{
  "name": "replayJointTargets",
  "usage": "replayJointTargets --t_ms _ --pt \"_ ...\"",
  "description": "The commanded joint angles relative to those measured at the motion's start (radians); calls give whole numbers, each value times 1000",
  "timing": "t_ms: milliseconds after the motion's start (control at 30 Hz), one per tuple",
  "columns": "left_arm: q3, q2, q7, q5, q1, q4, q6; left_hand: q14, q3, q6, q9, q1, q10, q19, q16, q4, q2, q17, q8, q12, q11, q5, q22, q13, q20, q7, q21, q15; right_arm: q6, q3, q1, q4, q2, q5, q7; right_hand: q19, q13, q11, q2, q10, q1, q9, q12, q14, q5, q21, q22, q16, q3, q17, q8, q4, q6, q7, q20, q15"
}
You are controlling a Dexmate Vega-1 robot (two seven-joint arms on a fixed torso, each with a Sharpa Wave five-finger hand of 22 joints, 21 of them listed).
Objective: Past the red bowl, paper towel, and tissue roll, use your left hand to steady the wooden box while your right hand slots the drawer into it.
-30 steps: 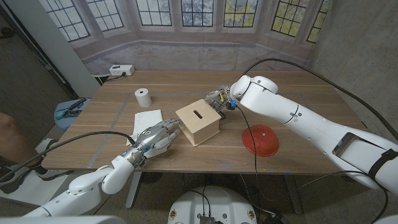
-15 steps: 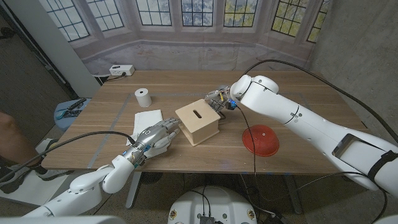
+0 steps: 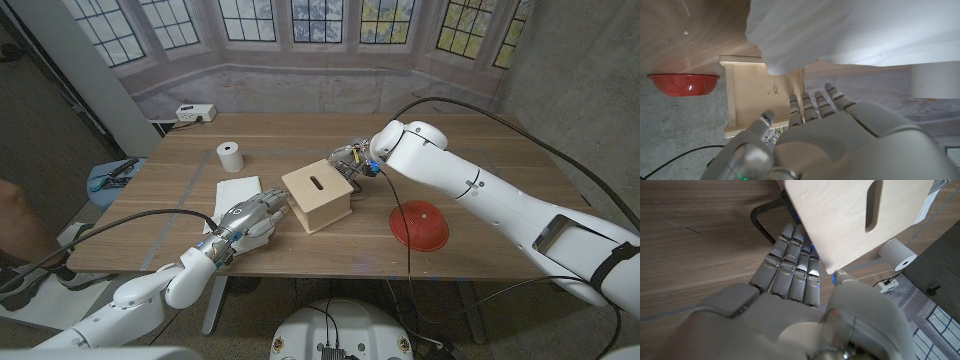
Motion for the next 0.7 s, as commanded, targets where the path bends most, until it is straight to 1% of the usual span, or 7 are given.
replayJointTargets --t_ms 33,367,700 --pt "-18 16 -11 -4 16 -27 19 10 10 1 3 8 9 4 -2 -1 0 0 -4 -2 2 2 2 2 -5 -7 -2 1 15 2 12 16 -16 -2 -1 -5 4 4 -5 -2 -6 2 -1 -4 -3 -7 5 -6 4 1 -1 -6 -3 -2 9 3" --pt "-44 23 -10 -1 53 -70 52 10 11 2 3 8 8 3 -2 1 -1 1 -4 -3 1 1 2 3 -5 -7 -2 1 30 5 21 10 -37 -3 0 -12 4 6 -9 -12 -7 2 -4 -12 -4 -11 5 -10 6 3 -5 -14 -16 -1 17 8" --pt "-73 34 -8 -7 96 -97 69 11 11 2 4 7 10 5 -1 2 -2 1 -4 -2 1 1 2 3 -5 -8 -1 -1 41 10 30 18 -44 -10 -13 -18 4 7 -10 -23 -7 2 -6 -21 -5 -15 5 -13 6 7 -7 -22 -24 0 22 14"
